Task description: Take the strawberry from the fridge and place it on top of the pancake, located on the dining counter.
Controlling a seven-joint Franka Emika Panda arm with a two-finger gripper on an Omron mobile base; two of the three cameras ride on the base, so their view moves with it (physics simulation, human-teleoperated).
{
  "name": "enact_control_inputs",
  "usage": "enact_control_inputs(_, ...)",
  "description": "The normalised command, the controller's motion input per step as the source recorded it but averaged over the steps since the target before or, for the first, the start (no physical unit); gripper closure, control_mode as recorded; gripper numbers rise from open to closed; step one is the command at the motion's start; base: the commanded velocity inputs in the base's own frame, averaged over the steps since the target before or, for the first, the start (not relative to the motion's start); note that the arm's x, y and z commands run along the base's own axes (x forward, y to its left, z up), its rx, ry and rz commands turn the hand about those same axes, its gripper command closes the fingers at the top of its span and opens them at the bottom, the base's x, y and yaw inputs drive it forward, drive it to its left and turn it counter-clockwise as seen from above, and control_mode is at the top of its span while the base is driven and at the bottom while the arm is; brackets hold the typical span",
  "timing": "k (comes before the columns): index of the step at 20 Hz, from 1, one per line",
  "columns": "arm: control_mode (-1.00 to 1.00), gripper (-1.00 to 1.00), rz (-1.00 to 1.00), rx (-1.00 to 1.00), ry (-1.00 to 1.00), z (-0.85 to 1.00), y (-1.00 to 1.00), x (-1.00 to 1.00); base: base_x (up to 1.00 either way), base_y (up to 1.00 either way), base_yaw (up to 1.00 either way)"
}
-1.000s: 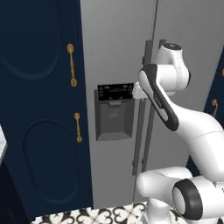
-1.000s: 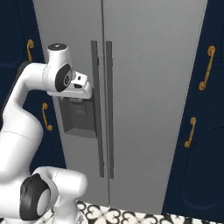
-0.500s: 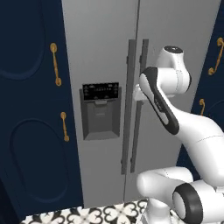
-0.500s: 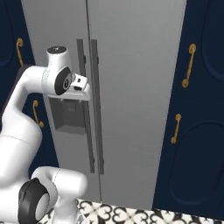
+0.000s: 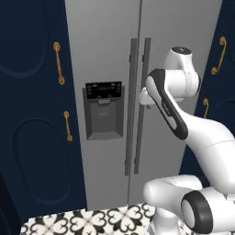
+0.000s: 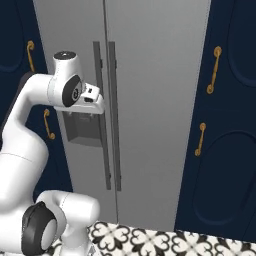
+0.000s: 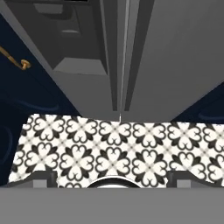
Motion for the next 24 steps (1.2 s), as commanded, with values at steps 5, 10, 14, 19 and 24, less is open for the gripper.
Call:
enact_control_inputs(5,1.00,-1.00,0.00,0.00,0.00,0.00,0.00,0.00,-0.20,0.00,0.00)
enact_control_inputs(10,1.00,-1.00,0.00,0.00,0.00,0.00,0.00,0.00,-0.48,0.00,0.00)
enact_control_inputs(14,1.00,-1.00,0.00,0.00,0.00,0.00,0.00,0.00,-0.43,0.00,0.00)
enact_control_inputs(19,1.00,-1.00,0.00,0.00,0.00,0.00,0.00,0.00,-0.08,-0.02,0.00)
enact_control_inputs(24,-1.00,-1.00,0.00,0.05,-0.42,-0.01,-0.19,0.69,0.00,0.00,0.00)
